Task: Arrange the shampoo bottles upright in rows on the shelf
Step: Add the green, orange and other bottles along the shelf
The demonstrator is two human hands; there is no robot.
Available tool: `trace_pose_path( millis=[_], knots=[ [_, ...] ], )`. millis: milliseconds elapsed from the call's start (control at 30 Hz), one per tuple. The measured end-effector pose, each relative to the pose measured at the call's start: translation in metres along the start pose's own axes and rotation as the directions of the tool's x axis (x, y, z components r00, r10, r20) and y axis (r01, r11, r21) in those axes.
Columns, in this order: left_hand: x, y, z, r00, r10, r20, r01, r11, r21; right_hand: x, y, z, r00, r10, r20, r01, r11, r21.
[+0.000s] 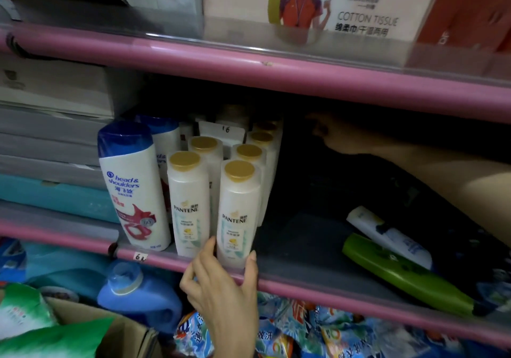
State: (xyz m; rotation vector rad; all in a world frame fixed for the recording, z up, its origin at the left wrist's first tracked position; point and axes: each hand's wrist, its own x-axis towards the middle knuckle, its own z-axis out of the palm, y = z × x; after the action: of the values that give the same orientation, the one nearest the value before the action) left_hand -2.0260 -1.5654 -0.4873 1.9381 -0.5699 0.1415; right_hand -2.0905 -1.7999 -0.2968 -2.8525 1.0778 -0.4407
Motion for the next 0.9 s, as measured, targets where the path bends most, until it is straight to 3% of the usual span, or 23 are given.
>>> trace_pose_path(
  millis=[67, 200, 367, 467, 633, 767, 833, 900],
  knots=[
    [-0.002, 0.002, -0.005, 1.000, -0.006, 0.004, 0.007, 1.000, -0.016, -0.032, 0.001, 0.000, 0.993, 0.078, 0.084, -0.081, 0.996, 0.040],
    [-0.017, 0.004, -0.015, 0.999, 0.002, 0.041, 0.001, 0.997, -0.077, -0.118, 0.007, 0.001, 0.958, 0.140, 0.251, -0.128, 0.990, -0.063],
    [-0.046, 0.024, -0.027, 0.994, -0.082, 0.066, 0.088, 0.991, -0.097, -0.202, 0.018, 0.009, 0.941, 0.226, 0.250, -0.191, 0.969, -0.155],
    [-0.063, 0.043, -0.030, 0.979, -0.011, 0.203, 0.040, 0.989, -0.142, -0.228, 0.030, 0.018, 0.911, 0.287, 0.297, -0.226, 0.948, -0.223],
    [-0.088, 0.075, -0.031, 0.836, 0.152, 0.527, -0.063, 0.981, -0.182, -0.235, 0.034, 0.040, 0.913, 0.273, 0.302, -0.200, 0.947, -0.252],
    [-0.105, 0.086, -0.031, 0.733, 0.225, 0.642, -0.159, 0.974, -0.161, -0.229, 0.031, 0.045, 0.917, 0.298, 0.265, -0.230, 0.939, -0.257],
    [-0.106, 0.087, -0.032, 0.691, 0.248, 0.679, -0.193, 0.969, -0.157, -0.221, 0.027, 0.038, 0.921, 0.295, 0.255, -0.260, 0.952, -0.161],
    [-0.104, 0.090, -0.033, 0.657, 0.279, 0.701, -0.230, 0.959, -0.166, -0.213, 0.020, 0.028, 0.931, 0.283, 0.228, -0.315, 0.942, 0.114]
  ],
)
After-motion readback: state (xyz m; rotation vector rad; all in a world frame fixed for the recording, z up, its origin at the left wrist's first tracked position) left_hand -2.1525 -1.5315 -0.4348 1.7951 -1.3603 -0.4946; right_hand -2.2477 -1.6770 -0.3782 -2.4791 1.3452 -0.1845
